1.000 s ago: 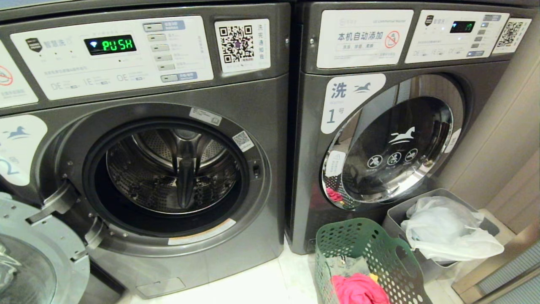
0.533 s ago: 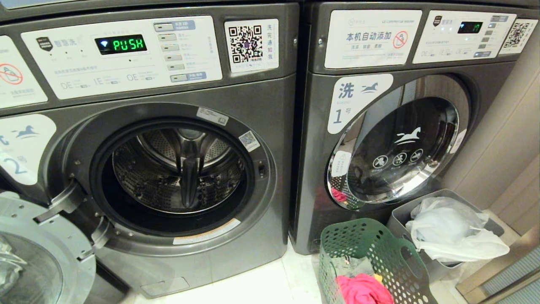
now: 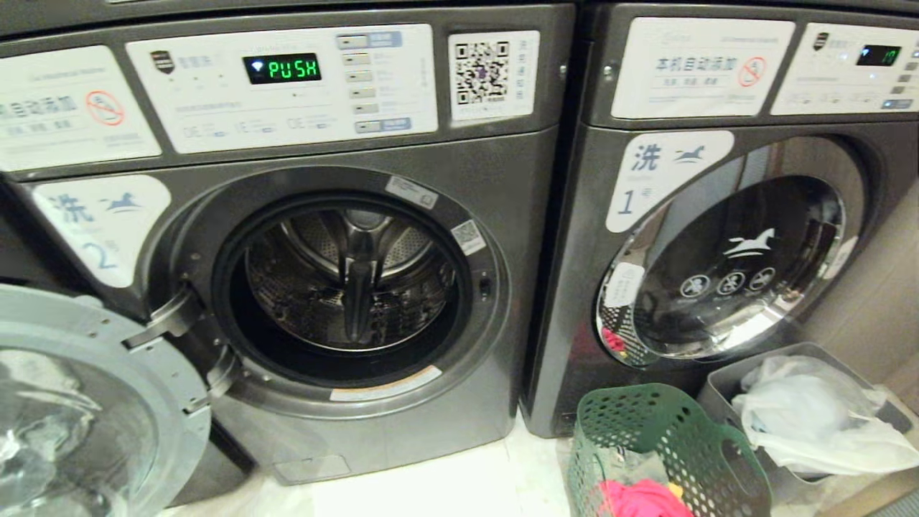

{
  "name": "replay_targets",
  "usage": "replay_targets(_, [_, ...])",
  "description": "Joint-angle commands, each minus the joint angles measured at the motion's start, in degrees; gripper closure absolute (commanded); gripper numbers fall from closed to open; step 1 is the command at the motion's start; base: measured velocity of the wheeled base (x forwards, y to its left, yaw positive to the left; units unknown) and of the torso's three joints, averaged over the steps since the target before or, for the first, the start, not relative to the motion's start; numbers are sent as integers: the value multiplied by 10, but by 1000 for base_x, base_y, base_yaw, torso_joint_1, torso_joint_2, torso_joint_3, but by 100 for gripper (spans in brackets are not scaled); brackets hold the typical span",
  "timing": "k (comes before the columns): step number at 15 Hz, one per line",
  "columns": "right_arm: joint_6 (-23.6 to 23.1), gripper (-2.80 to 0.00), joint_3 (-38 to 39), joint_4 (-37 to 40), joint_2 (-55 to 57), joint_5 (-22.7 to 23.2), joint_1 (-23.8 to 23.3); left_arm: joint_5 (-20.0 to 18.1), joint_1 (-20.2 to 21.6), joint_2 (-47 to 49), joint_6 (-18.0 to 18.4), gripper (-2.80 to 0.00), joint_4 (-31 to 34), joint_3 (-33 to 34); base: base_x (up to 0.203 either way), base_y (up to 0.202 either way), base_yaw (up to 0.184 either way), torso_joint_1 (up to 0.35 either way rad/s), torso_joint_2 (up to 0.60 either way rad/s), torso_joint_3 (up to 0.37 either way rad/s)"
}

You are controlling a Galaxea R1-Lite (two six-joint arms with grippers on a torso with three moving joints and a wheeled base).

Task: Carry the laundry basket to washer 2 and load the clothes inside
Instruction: Place the clothes into the washing machine

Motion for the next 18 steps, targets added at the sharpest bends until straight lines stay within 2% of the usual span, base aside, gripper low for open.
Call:
replay_targets(1, [-1, 0, 0, 0, 1, 0, 0, 0, 0, 0, 0, 0, 0, 0, 1, -8, 177, 2, 2, 5])
replay_targets(7, [3, 0, 1, 0, 1, -1, 0, 0, 0, 0, 0, 0, 0, 0, 0, -9, 138, 2, 5, 3])
replay_targets(18, [5, 0, 1, 0, 1, -3, 0, 1, 0, 0, -1, 0, 0, 0, 0, 0, 0, 0, 0, 0])
